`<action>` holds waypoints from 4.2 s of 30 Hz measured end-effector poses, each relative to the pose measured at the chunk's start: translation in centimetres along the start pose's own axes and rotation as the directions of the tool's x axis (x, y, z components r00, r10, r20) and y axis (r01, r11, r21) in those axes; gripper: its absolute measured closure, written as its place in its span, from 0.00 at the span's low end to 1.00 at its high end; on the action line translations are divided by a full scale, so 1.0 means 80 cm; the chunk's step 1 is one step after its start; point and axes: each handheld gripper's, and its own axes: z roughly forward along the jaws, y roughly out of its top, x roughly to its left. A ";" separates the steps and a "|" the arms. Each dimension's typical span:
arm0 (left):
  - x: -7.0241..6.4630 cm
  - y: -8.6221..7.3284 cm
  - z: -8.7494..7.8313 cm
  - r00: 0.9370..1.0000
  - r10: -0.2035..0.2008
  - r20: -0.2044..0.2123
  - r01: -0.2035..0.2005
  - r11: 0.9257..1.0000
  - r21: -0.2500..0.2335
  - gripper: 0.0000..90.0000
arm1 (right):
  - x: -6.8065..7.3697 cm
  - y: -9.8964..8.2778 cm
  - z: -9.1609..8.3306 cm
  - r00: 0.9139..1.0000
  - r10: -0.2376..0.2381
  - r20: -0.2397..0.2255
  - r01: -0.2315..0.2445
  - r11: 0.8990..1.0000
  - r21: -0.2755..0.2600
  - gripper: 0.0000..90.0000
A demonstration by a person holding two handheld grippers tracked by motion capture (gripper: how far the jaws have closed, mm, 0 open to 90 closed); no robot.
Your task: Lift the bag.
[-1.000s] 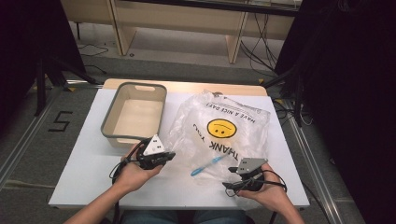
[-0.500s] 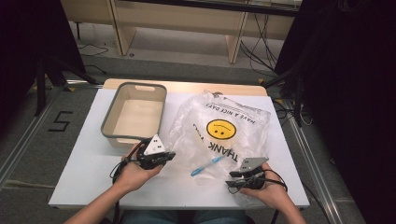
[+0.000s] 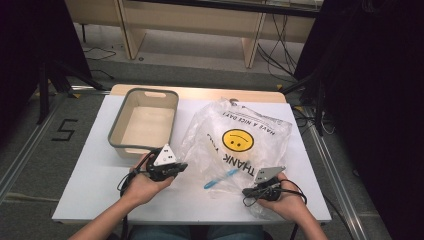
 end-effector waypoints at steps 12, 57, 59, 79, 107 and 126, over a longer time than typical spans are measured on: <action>0.001 -0.001 -0.002 1.000 0.003 -0.004 -0.003 1.000 -0.006 0.99 | -0.002 -0.001 -0.002 0.998 0.066 -0.014 -0.066 0.998 -0.024 1.00; 0.007 0.011 -0.025 0.998 -0.012 -0.055 0.003 0.986 -0.165 0.99 | 0.004 0.022 -0.033 0.991 0.108 -0.076 -0.126 0.947 -0.296 1.00; 0.008 0.012 -0.027 0.998 -0.007 -0.064 -0.004 0.985 -0.172 0.99 | 0.004 0.024 -0.036 0.991 0.113 -0.078 -0.132 0.941 -0.313 1.00; 0.026 0.042 -0.059 0.989 -0.006 -0.148 -0.036 0.960 -0.279 0.99 | -0.015 0.047 -0.086 0.978 0.204 -0.043 -0.194 0.815 -0.546 1.00; 0.019 0.093 -0.085 0.979 0.005 -0.204 -0.094 0.898 -0.429 0.99 | -0.031 0.067 -0.132 0.959 0.273 0.073 -0.150 0.710 -0.688 1.00; 0.020 0.093 -0.080 0.974 -0.004 -0.226 -0.104 0.880 -0.464 0.99 | -0.031 0.070 -0.136 0.953 0.286 0.098 -0.136 0.695 -0.706 1.00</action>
